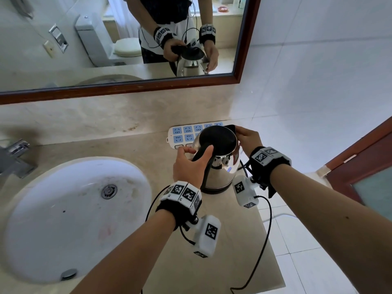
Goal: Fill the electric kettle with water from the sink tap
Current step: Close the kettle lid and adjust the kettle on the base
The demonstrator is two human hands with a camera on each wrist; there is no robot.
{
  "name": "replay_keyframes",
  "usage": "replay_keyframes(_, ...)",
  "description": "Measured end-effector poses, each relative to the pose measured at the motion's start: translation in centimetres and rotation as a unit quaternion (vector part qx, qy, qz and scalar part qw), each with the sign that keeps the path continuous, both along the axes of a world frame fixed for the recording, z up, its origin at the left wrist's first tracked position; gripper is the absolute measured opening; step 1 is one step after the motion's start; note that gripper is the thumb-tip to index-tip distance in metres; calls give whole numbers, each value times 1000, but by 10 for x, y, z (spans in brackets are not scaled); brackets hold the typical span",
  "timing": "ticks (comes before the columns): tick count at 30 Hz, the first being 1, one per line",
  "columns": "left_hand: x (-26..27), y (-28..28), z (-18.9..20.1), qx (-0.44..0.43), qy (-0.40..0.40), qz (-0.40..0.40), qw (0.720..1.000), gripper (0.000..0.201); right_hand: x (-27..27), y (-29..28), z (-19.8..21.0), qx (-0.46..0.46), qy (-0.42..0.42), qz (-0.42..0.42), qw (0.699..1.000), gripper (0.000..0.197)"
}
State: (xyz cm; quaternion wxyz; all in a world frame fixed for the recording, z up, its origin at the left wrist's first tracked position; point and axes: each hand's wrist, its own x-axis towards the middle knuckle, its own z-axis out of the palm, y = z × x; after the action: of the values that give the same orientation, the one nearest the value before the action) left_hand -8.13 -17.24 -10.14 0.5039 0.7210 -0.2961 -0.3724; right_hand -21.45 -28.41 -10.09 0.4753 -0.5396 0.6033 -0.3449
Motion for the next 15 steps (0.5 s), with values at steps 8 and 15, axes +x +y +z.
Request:
replay_keyframes(8,7,-1,-11,15,-3,-23,1000,31,3,0,3,-1,35,-8,999,37)
replay_keyframes(15,15,4,-3,31,-10,-97,995,34,3,13,1,-8,70,-21,997,37)
